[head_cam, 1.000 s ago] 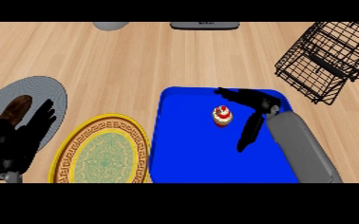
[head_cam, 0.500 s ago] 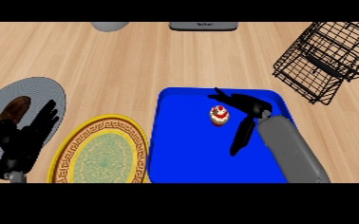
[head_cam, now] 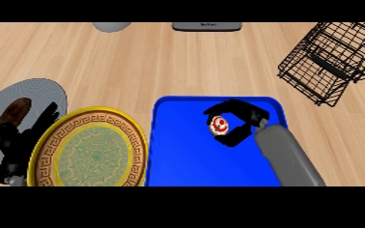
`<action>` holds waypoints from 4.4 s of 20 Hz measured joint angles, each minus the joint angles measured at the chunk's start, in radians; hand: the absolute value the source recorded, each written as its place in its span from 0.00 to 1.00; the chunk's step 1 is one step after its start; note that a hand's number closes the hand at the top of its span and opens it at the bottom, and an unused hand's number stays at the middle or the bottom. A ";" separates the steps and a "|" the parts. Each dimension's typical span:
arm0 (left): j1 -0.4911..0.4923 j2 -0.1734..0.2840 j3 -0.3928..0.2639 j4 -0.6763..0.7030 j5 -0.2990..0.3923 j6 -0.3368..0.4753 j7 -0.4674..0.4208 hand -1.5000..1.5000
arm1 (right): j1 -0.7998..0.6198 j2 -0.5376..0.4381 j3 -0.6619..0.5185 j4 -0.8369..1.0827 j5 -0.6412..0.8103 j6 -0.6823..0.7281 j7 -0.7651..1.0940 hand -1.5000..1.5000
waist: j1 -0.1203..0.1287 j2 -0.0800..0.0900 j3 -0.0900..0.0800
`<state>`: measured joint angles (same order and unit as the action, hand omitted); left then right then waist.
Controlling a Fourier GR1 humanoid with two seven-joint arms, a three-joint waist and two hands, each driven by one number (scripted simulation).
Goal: Pick the cupcake from the tray and place it in the tiered basket
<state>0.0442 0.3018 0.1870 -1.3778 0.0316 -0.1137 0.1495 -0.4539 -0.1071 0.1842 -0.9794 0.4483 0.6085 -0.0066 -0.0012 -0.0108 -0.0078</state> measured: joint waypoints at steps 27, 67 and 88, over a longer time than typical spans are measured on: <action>-0.073 -0.012 -0.025 0.013 -0.027 -0.016 0.021 0.50 | -0.663 0.050 -0.106 0.211 0.787 -0.812 1.152 1.00 | 0.077 0.022 0.001; -0.042 -0.013 -0.003 -0.002 -0.024 -0.027 -0.002 0.50 | -0.826 -0.448 -0.501 0.713 0.919 -1.232 0.742 1.00 | 0.063 0.040 0.006; -0.077 -0.017 -0.001 0.013 -0.022 -0.035 0.019 0.50 | -0.935 -0.627 -0.347 0.885 1.091 -0.774 0.580 1.00 | 0.069 0.039 0.009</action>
<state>-0.0328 0.2846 0.1858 -1.3650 0.0092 -0.1486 0.1681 -1.3885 -0.7339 -0.1630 -0.0944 1.5398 -0.1653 0.5735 0.0681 0.0277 0.0011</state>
